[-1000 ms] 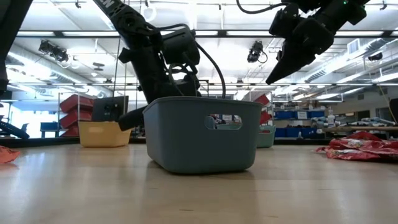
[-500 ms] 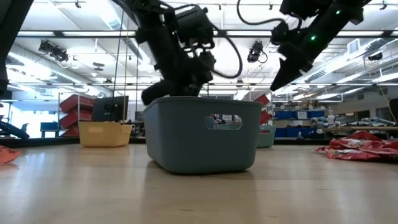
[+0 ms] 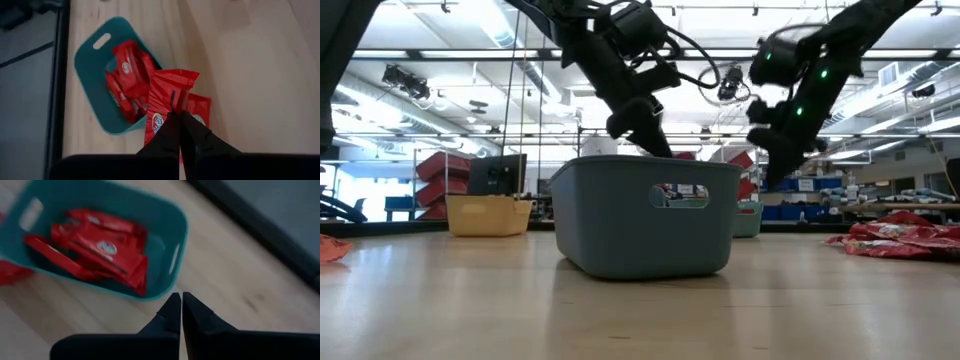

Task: Sort candy
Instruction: Put the red chocolate bar into the green bin

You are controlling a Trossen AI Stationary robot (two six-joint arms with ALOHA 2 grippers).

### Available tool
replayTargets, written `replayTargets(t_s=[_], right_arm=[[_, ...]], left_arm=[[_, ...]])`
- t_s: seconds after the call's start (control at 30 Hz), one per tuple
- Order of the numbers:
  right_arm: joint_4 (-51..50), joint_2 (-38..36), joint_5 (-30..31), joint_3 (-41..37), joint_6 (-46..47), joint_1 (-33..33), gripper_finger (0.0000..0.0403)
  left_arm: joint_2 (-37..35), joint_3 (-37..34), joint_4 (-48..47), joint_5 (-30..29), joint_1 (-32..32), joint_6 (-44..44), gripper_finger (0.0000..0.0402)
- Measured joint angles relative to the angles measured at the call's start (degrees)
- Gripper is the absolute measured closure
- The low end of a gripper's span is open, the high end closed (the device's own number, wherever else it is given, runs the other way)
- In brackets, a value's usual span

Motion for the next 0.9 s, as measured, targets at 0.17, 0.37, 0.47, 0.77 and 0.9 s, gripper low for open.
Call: replayTargets(t_s=[0.17, 0.37, 0.47, 0.77, 0.9], right_arm=[[4.9, 5.6, -6.6, 0.1, -0.3, -0.6, 0.0402], [11.7, 8.5, -15.3, 0.1, -1.6, 1.4, 0.0402], [12.1, 8.2, -15.3, 0.1, -1.6, 2.8, 0.0401], [12.8, 2.4, -15.1, 0.1, -1.7, 5.7, 0.0401], [13.0, -0.7, -15.0, 0.1, -2.3, 6.6, 0.0397]], left_arm=[[0.0, 0.0, 2.4, 0.5, 0.8, -2.5, 0.0401], [0.0, 0.0, 3.0, 0.5, 1.1, -4.4, 0.0401], [0.0, 0.0, 3.0, 0.4, 1.4, -5.8, 0.0401], [0.0, 0.0, 2.8, -2.2, 3.8, -7.1, 0.0401], [0.5, 0.0, 3.5, -2.0, 4.6, -7.9, 0.0401]])
